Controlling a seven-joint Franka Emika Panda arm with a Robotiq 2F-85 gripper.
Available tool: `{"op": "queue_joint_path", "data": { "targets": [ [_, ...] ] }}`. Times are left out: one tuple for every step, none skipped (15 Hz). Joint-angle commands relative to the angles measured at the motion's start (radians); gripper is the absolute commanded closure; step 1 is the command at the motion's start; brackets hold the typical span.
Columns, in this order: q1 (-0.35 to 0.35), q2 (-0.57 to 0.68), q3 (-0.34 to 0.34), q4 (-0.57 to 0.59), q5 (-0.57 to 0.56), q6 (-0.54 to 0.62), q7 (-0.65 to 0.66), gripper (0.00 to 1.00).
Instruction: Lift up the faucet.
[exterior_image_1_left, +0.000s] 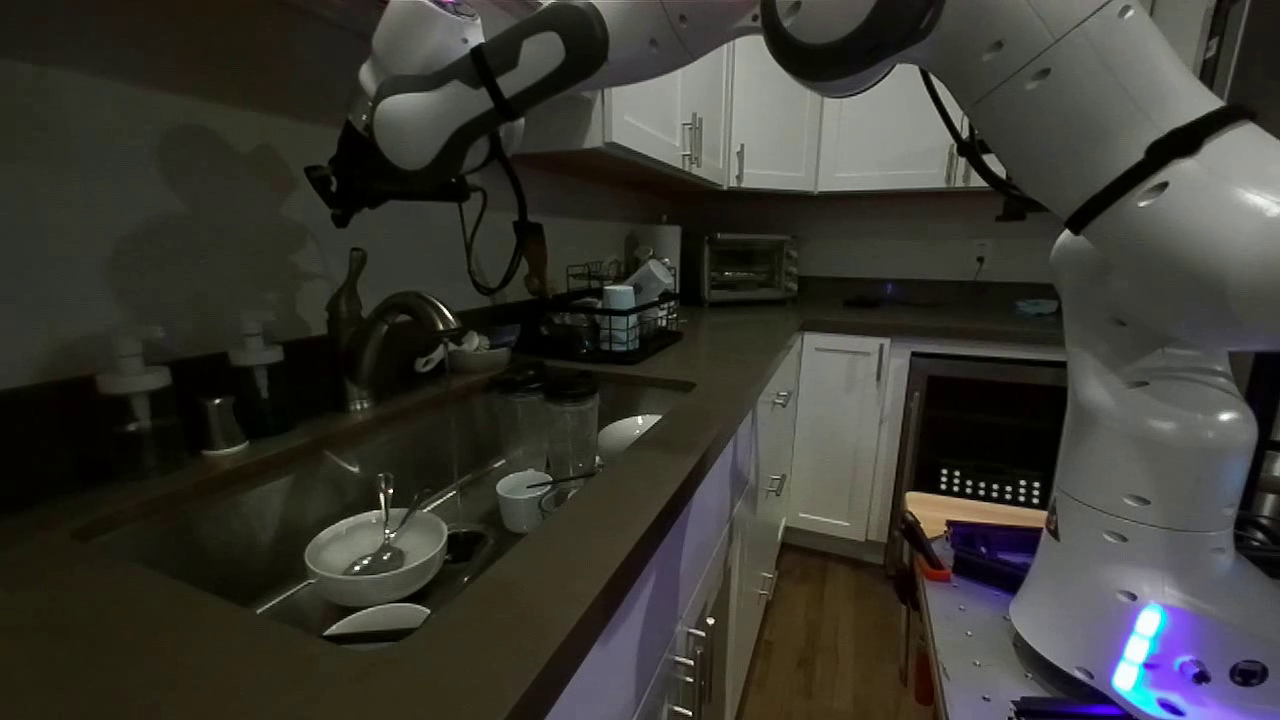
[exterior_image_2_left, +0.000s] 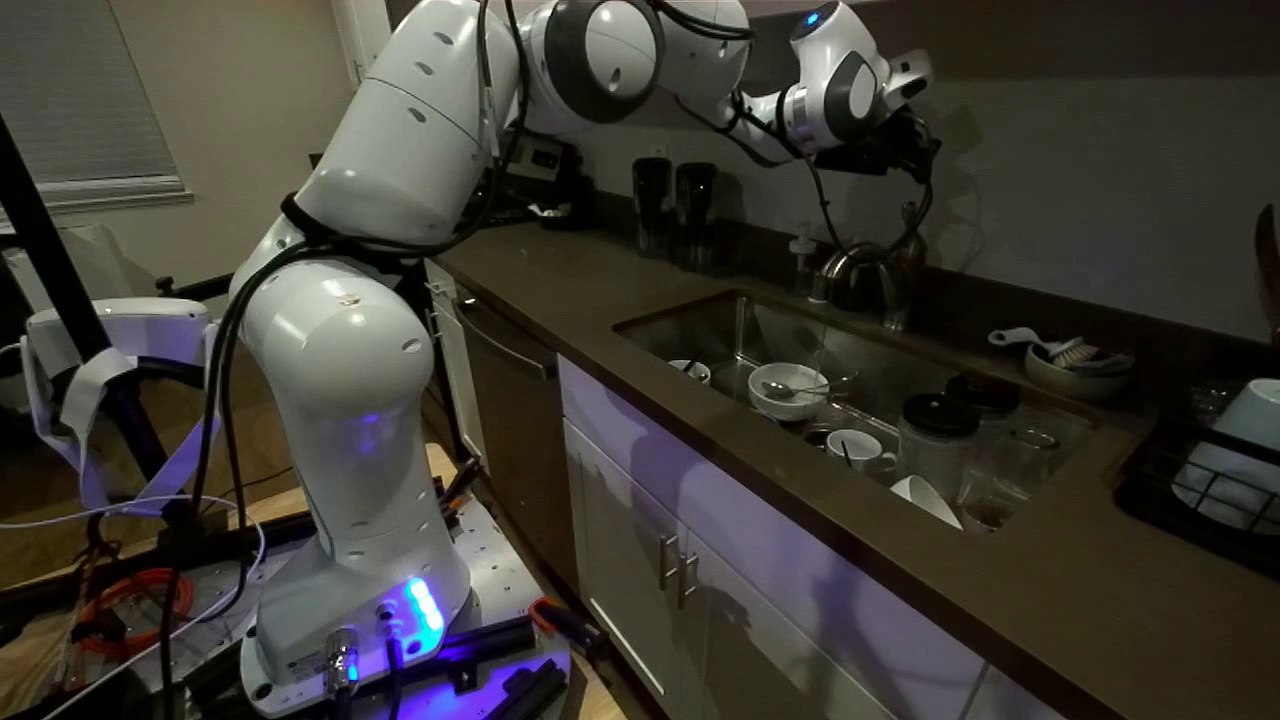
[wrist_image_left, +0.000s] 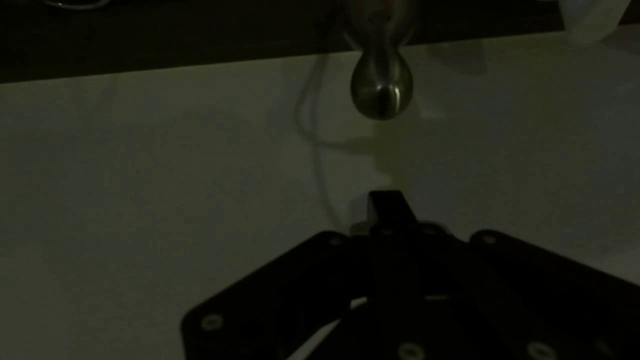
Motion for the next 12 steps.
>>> {"op": "queue_joint_path", "data": {
  "targets": [
    [-0.029,-0.031,0.057,-0.045,0.051,0.032,-0.062,1.0],
    [-0.036,-0.033,0.07,-0.047,0.062,0.028,-0.072,1.0],
    [-0.041,-0.034,0.08,-0.047,0.071,0.019,-0.079,1.0],
    [-0.048,-0.037,0.096,-0.049,0.087,0.008,-0.095,1.0],
    [-0.057,-0.042,0.113,-0.051,0.101,-0.013,-0.111,1.0],
    [-0.059,-0.044,0.116,-0.053,0.107,-0.025,-0.117,1.0],
    [-0.064,-0.046,0.124,-0.054,0.116,-0.036,-0.128,1.0],
    [-0.067,-0.048,0.129,-0.056,0.122,-0.052,-0.134,1.0],
    [-0.069,-0.049,0.132,-0.056,0.125,-0.067,-0.137,1.0],
    [-0.072,-0.051,0.136,-0.056,0.128,-0.079,-0.141,1.0],
    [-0.073,-0.053,0.14,-0.058,0.13,-0.092,-0.144,1.0],
    [-0.074,-0.055,0.141,-0.058,0.129,-0.104,-0.144,1.0]
  ]
}}
